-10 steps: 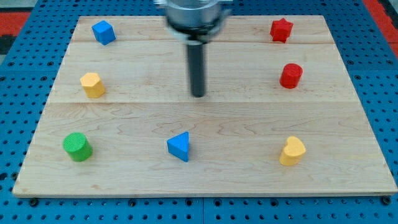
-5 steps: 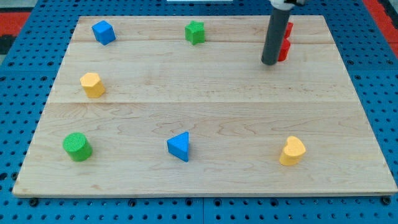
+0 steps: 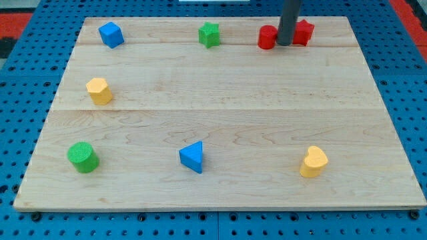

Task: Move the red circle horizontally to the stars

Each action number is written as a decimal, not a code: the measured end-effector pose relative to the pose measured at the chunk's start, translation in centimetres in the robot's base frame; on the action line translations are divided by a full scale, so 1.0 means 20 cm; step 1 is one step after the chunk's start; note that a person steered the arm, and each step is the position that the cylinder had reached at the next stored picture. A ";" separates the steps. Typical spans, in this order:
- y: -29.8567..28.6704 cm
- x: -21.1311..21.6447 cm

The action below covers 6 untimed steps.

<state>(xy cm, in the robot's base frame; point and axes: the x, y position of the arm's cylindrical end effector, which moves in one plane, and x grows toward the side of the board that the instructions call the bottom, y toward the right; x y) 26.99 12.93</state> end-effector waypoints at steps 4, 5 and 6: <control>-0.21 0.10; -0.21 0.01; -0.21 0.08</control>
